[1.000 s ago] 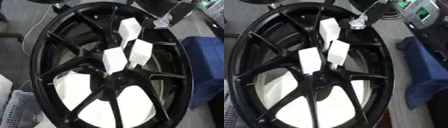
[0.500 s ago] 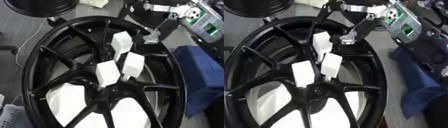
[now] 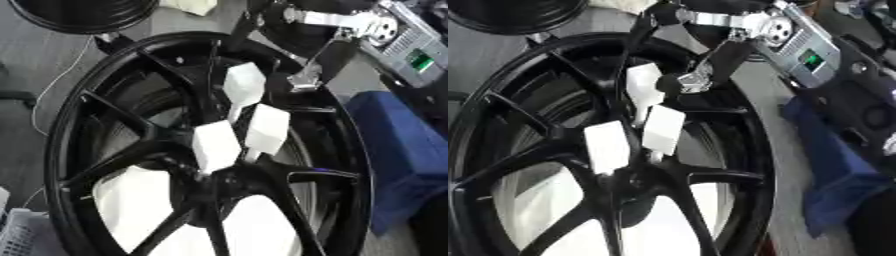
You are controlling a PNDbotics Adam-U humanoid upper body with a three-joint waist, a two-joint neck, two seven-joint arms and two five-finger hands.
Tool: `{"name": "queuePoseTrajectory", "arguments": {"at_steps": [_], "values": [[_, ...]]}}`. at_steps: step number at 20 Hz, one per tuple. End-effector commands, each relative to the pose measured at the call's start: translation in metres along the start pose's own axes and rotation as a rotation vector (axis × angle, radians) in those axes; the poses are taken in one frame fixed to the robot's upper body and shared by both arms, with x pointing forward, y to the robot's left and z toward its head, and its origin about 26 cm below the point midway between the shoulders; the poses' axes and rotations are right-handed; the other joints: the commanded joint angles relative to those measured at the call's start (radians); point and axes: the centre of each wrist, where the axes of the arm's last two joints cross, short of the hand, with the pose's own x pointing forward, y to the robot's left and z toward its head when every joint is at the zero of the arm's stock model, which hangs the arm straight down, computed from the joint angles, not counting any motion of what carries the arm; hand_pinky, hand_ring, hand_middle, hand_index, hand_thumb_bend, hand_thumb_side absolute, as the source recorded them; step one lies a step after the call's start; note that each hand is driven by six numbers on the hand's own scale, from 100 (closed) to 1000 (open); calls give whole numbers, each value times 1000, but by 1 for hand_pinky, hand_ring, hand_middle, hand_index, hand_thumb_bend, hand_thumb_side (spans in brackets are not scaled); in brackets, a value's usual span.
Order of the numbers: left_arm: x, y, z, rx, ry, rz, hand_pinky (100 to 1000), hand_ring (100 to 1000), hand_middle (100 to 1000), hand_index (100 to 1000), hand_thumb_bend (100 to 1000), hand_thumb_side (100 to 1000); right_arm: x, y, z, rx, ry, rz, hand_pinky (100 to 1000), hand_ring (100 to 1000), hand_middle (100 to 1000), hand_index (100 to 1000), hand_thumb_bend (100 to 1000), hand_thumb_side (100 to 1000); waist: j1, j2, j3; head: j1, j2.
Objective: Pull the pin out of the wheel hub.
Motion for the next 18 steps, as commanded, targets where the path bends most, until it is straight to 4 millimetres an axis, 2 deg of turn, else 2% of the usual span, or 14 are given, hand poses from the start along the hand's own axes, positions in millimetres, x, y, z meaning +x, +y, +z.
{"name": "queuePoseTrajectory", "arguments": {"at_steps": [1,10,18], "values": [[9,2,-3,-8,-38,-15,749,659,597,717,323,677,5,-13,4,307,-209,250,809,758,730,844,387,595,4,-20,1,1,2],[9,2,-2,-4,-39,-11,749,657,596,717,326,679,-1,-15,10,292,-151,231,798,747,716,835,411,571,-3,-14,8,5,6],[10,2,-3,3,-44,-9,749,657,596,718,327,679,-4,-8,10,318,-130,236,794,743,704,829,411,568,-10,-6,15,8,18]]}}
